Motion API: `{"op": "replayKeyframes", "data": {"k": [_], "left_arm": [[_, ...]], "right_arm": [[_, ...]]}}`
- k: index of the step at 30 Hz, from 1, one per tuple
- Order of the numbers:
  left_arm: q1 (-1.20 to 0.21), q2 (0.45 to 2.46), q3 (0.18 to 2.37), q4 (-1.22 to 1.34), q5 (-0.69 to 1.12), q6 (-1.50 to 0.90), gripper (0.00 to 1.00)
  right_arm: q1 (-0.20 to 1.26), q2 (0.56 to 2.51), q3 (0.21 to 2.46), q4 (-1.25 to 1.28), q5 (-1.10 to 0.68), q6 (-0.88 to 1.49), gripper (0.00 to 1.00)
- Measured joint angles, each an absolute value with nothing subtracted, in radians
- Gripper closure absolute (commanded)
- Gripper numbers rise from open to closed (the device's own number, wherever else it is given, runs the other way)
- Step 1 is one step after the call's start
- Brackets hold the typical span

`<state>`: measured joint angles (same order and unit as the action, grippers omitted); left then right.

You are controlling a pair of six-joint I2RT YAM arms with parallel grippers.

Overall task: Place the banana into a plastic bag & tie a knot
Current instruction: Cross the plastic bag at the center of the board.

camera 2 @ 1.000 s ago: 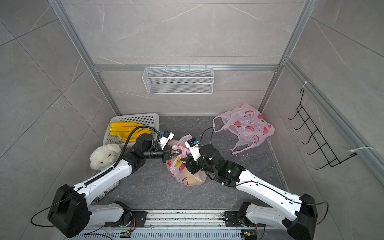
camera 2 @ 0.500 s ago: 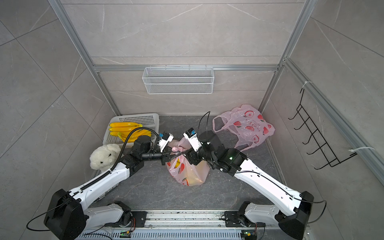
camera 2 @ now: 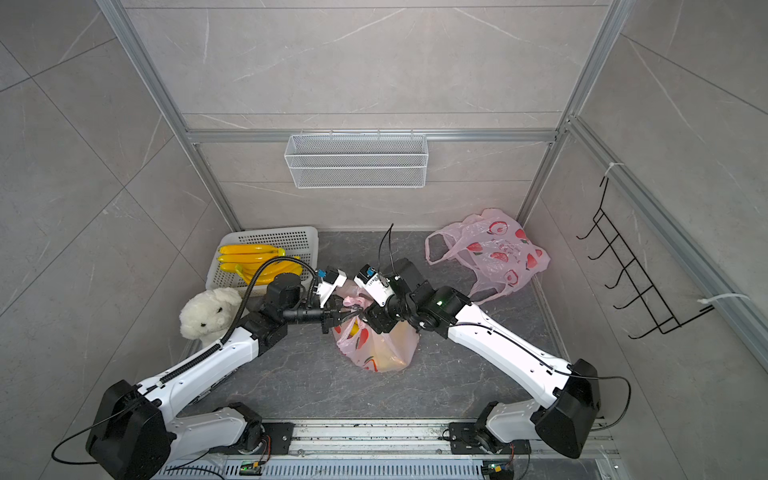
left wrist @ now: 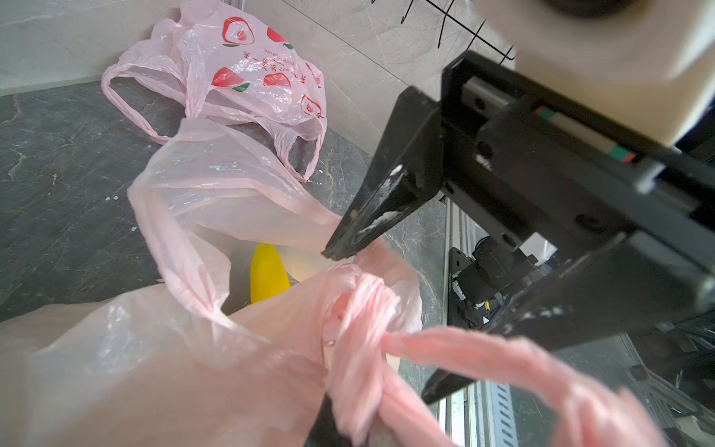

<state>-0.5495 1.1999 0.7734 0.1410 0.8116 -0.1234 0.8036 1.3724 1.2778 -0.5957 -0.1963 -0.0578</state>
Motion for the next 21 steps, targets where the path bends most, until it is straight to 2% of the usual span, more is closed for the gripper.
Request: {"op": "replayKeyframes", "data": {"k": [4,11,17,21], "left_arm": [[-0.550,1.192,0.762,0.155,0.827,-0.122,1.00],[-0.550,1.187,0.758,0.167,0.842,-0.122,1.00],[-0.550,1.186,0.758,0.171,0.842,-0.123,1.00],[-0.550,1.186,0.758,0.175,0.842,-0.123,1.00]], "right_arm": [[0.804,1.382,1.277,-0.595,-0.221,-0.076,0.37],[0.804,1.387,1.257,-0.584,-0.255,-0.090,0.50],[0.807,1.407,1.247,-0.571,-0.263,-0.096,0.67],[0.816,1.412,1.241,-0.553,-0.266,-0.087,0.82]]}}
